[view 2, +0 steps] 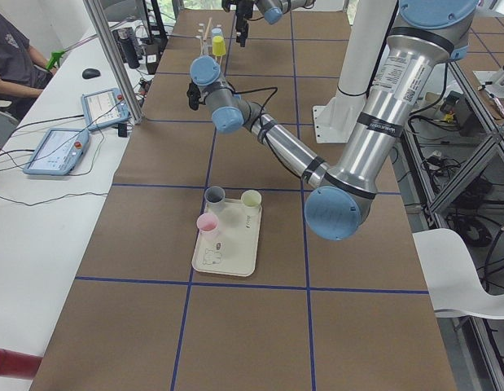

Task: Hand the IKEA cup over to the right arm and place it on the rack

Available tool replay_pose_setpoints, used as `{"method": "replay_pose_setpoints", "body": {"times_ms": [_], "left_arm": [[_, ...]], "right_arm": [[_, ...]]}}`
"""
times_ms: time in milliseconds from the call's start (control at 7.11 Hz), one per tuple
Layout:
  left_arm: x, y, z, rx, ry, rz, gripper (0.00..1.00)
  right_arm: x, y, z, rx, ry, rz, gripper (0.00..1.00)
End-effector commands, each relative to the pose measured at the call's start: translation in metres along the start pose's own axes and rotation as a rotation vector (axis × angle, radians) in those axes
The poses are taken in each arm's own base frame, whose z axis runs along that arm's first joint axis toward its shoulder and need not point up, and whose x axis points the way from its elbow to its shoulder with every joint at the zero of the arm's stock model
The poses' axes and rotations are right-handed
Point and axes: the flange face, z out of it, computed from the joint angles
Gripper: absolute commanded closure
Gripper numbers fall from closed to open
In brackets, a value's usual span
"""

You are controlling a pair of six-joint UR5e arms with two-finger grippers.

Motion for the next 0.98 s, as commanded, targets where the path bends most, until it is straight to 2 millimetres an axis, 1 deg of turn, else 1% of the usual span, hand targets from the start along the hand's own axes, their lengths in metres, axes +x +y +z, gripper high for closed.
{"method": "replay_pose_setpoints", "body": {"times_ms": [0,141,281,422,563,703,844], "left_arm": [[0.034,0.005,0.03,0.092,0.163,-0.055,1.0],[0.049,0.027,0.066,0.14,0.3,-0.078,1.0],[0.059,0.05,0.094,0.144,0.416,-0.103,1.0],[0.061,0.059,0.103,0.118,0.524,-0.163,1.0],[0.054,0.069,0.11,0.081,0.65,-0.219,1.0],[0.046,0.079,0.122,0.057,0.759,-0.253,1.0],[0.036,0.081,0.127,0.056,0.883,-0.31,1.0]], "right_arm": [[-0.016,0.019,0.002,-0.033,-0.103,0.005,0.02],[-0.027,0.024,0.0,-0.035,-0.156,0.024,0.02],[-0.037,0.028,0.001,-0.04,-0.181,0.025,0.02],[-0.044,0.032,0.004,-0.047,-0.192,0.017,0.02],[-0.057,0.038,0.011,-0.043,-0.215,0.018,0.02],[-0.07,0.046,0.023,-0.03,-0.246,0.044,0.02],[-0.082,0.052,0.03,-0.011,-0.275,0.055,0.02]]}}
